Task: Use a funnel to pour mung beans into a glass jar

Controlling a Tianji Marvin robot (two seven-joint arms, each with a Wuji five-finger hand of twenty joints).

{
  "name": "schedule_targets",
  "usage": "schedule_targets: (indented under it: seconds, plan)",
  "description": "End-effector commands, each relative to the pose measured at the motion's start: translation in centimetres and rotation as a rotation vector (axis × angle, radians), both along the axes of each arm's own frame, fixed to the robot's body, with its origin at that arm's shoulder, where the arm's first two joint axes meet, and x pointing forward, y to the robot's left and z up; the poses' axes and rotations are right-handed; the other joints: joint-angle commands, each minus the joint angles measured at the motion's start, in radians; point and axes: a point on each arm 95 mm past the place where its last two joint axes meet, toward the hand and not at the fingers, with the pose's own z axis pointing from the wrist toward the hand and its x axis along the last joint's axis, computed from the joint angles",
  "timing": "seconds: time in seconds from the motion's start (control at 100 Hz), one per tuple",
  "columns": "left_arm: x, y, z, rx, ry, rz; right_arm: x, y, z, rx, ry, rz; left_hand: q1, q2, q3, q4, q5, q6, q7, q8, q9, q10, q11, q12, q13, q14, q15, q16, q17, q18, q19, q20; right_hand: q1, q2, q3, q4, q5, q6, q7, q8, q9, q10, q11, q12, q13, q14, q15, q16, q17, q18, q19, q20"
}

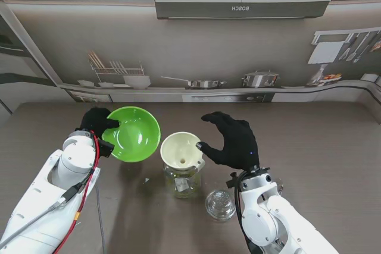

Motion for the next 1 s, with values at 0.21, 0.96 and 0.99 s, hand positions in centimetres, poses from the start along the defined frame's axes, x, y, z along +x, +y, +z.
schedule_targets:
  seconds: [0.21,0.96,0.99]
  plan:
    - [0.6,-0.4,-3.2,0.000,0.106,-0.005,-0.1,0.2,0.0,-0.003,0.012,0.007,0.096,0.031,0.063,0.008,0.061,-0.057,0.037,0.031,0.032,0.035,0.000,0.002,0.032,0.027,0.029,0.008,-0.002,-0.004,0.035,0.013,-0.036,0.020,0.009,0.030,-0.027,0.003,0.013,-0.022,-0.035,0.003,0.009,-0.014,-0.010,0.000,-0.005,-0.013,-0.011,0.014,0.015,-0.002]
    - [2.2,-2.1,-7.6,0.004,0.240,-0.024,0.0,0.1,-0.2,-0.003,0.021,0.008,0.100,0.050,0.045,0.016,0.047,-0.065,0.039,0.032,0.013,0.034,-0.009,0.010,0.023,0.049,-0.019,0.019,-0.069,0.004,0.043,0.025,-0.036,0.022,0.010,0.030,-0.025,0.003,0.014,-0.023,-0.032,0.003,0.009,-0.015,-0.007,-0.005,-0.004,-0.014,-0.012,0.013,0.015,-0.003]
    - [2.2,-2.1,-7.7,0.005,0.244,-0.025,0.0,0.1,-0.2,-0.003,0.021,0.008,0.100,0.051,0.044,0.017,0.047,-0.065,0.039,0.032,0.013,0.034,-0.009,0.011,0.023,0.050,-0.022,0.020,-0.072,0.003,0.043,0.025,-0.036,0.022,0.010,0.030,-0.025,0.003,0.014,-0.023,-0.033,0.004,0.009,-0.015,-0.007,-0.006,-0.004,-0.014,-0.012,0.013,0.015,-0.003]
